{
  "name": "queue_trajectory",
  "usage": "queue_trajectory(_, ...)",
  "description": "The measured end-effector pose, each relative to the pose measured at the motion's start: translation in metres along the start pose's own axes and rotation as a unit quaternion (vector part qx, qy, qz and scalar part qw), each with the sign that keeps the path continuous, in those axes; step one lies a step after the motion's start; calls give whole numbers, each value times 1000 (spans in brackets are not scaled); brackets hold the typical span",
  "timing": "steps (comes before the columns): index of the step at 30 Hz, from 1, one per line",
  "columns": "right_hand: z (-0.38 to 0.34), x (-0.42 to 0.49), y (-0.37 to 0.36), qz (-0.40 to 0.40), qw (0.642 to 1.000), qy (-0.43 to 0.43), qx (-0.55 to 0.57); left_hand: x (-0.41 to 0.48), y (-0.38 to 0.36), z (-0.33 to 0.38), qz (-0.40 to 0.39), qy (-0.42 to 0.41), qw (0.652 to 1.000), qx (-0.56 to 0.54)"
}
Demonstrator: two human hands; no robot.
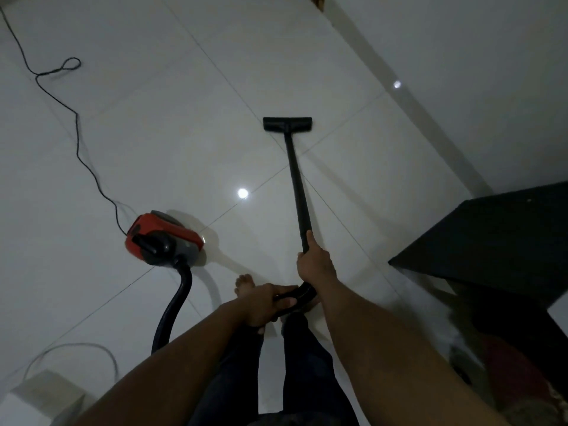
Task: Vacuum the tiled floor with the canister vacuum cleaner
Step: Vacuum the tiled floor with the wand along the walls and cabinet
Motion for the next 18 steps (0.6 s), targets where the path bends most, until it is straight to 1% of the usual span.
queue_trajectory(2, -18, 3, 3, 0, 1000, 1, -7, -1, 15, -13, 10, -1, 1000, -11)
queue_trajectory(7, -69, 10, 6, -4, 999, 20, -34, -12, 61, -32, 20, -46, 997, -64)
queue_trajectory(10, -103, 13, 5, -2, 998, 30, -60, -28, 88, -36, 32, -47, 994, -88)
queue_trajectory(15, -167, 17, 2, -2, 993, 50, -104, -55, 135, -45, 53, -80, 989, -114)
queue_trajectory(18, -189, 23, 3, -5, 993, 55, -101, -64, 153, -46, 58, -90, 987, -124)
Point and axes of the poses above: each hand's wrist, its own x-axis towards the middle knuckle, its own y-axis out of the back of the hand, z = x × y, the point moved 1 cm from there along x, towards the middle knuckle, and after that the axes turned 12 degrees about -x, right-handed, at the moved point
